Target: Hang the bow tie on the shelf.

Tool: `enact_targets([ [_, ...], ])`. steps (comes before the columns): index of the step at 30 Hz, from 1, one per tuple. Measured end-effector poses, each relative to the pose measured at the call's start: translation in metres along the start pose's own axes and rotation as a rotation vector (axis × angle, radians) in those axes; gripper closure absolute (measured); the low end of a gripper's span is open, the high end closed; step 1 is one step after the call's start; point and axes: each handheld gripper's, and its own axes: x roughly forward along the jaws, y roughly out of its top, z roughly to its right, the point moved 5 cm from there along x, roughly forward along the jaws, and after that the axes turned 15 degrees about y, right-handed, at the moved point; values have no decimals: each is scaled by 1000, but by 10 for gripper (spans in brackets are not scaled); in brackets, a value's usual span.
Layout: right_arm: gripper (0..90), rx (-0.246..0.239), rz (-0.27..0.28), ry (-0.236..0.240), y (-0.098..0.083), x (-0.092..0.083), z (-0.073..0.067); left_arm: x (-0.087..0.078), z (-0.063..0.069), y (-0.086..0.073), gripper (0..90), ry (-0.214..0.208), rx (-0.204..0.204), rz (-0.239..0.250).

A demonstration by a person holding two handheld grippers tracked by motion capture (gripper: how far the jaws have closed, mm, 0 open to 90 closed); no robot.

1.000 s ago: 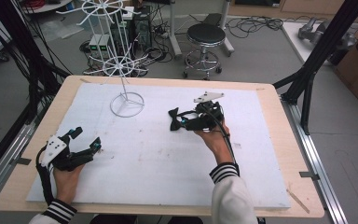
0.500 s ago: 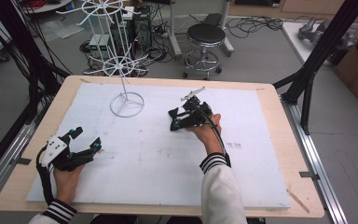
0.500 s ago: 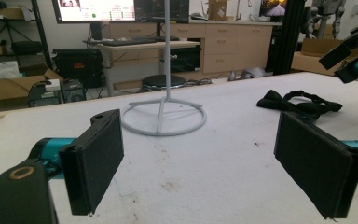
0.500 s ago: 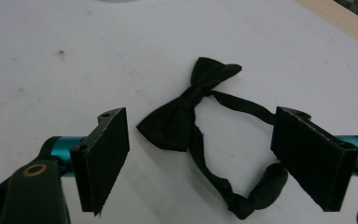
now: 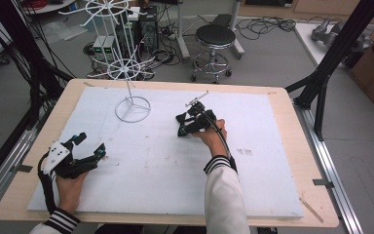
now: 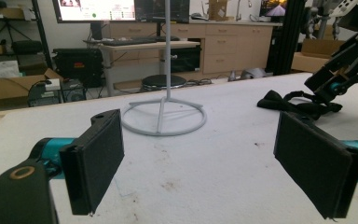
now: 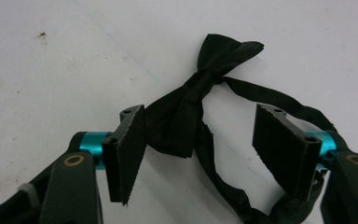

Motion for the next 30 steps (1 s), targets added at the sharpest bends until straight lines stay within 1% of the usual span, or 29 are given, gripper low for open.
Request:
enact_targets([
  [2, 408, 23, 1, 5, 0, 2, 1, 0, 0, 0, 162, 1, 0, 0],
  [3, 418, 18, -2, 7, -1, 3, 2, 0, 0, 0, 162, 1, -1, 1],
  [4, 437, 27, -9, 4, -1, 4, 3, 0, 0, 0, 163, -1, 1, 0],
  [8, 460, 51, -27, 15, -3, 8, 4, 0, 0, 0, 163, 0, 0, 1],
  [11, 508, 52, -41, 9, -4, 10, 5, 0, 0, 0, 165, 0, 5, -1],
  [12, 520, 56, -39, 16, -4, 10, 5, 0, 0, 0, 167, 1, 6, 0],
  [17, 537, 66, -38, 24, -4, 12, 6, 0, 0, 0, 170, 2, 2, -1],
  [18, 557, 68, -46, 25, -5, 13, 7, 0, 0, 0, 170, 3, 1, 1],
  [20, 560, 82, -51, 27, -6, 13, 8, 0, 0, 0, 170, 3, 0, 0],
  [24, 577, 95, -54, 40, -7, 15, 8, 0, 0, 0, 170, 2, -1, 1],
  [26, 584, 92, -57, 49, -7, 16, 9, 0, 0, 0, 170, 3, 3, 1],
  [27, 594, 93, -57, 46, -7, 17, 9, 0, 0, 0, 170, 1, 2, 0],
  [28, 620, 109, -63, 55, -8, 18, 9, 0, 0, 0, 170, 1, 2, 0],
  [30, 646, 116, -63, 57, -8, 18, 9, 0, 0, 0, 170, 1, 0, 0],
])
